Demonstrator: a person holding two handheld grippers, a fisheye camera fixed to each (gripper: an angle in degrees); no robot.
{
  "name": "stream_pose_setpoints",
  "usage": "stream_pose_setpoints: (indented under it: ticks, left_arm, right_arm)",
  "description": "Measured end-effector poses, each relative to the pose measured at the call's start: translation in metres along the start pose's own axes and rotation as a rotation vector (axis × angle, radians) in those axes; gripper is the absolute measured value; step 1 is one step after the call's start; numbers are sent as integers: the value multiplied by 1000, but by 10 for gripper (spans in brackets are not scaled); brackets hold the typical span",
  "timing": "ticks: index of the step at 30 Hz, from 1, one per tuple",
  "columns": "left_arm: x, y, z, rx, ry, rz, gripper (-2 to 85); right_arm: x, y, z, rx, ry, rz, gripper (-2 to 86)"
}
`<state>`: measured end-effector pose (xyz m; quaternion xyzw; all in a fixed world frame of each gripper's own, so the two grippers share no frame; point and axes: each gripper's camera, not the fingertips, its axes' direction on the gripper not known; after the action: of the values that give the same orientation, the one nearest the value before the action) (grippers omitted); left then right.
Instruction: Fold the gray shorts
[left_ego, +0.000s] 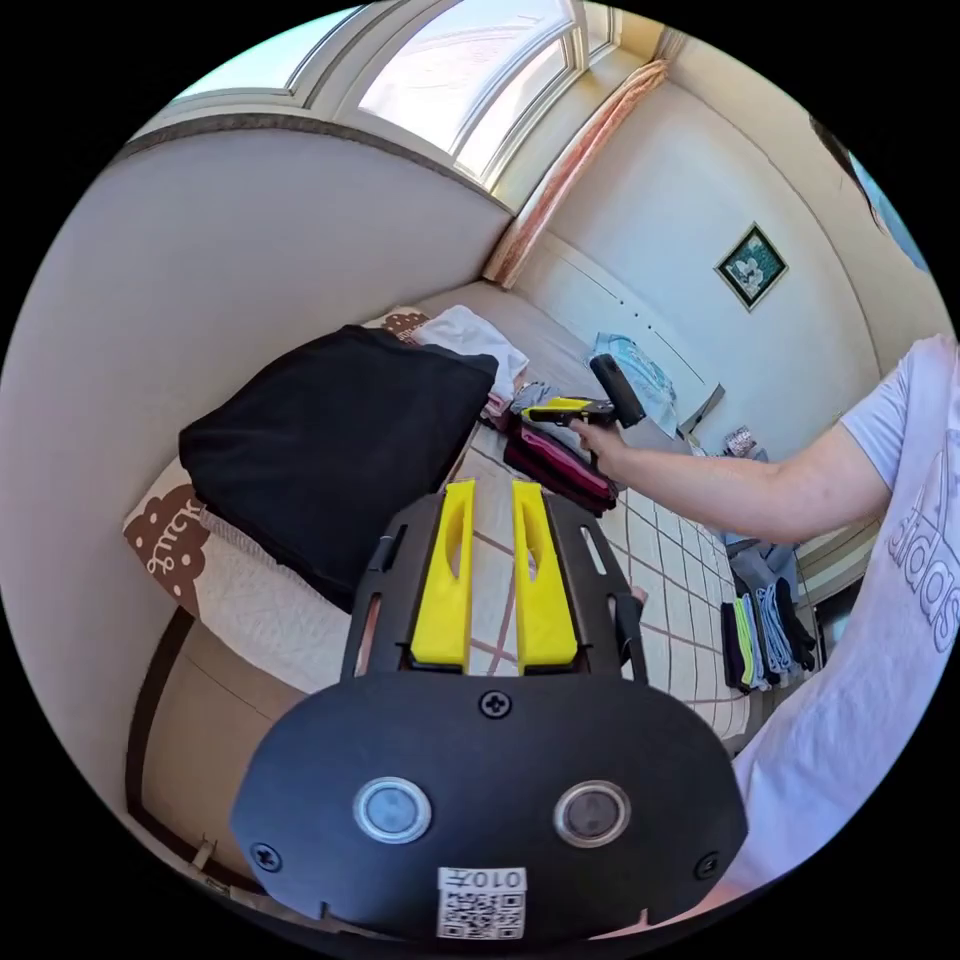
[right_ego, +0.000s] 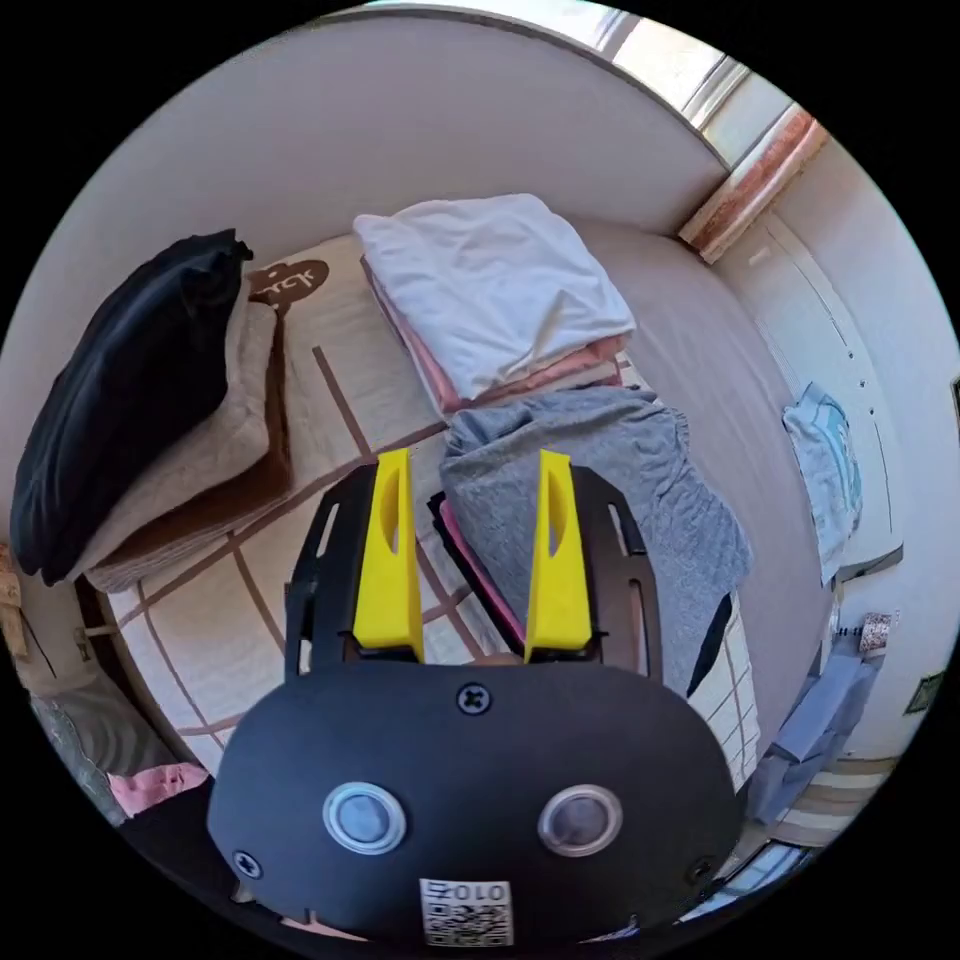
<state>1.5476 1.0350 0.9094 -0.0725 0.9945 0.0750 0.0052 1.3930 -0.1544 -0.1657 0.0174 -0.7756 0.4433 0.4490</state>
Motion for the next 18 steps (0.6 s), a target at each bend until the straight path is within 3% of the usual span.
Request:
stream_pose_setpoints:
  ticks: [4,11,15,18]
  left_arm:
    - [-5,10,4,-51,18,-21,52]
    - [1,-6,25,-80,165,11,52]
    - [23,-20,39,-115,249,70,51]
    - [45,-30,39,-117,292,127,51]
  right_arm:
    - [13,-6,29,-97,3,56,97]
    - [134,37,19,79,-500,449,58]
    - [207,80,-14,230,-584,566,57]
    - [239,115,-53,300,-615,501,56]
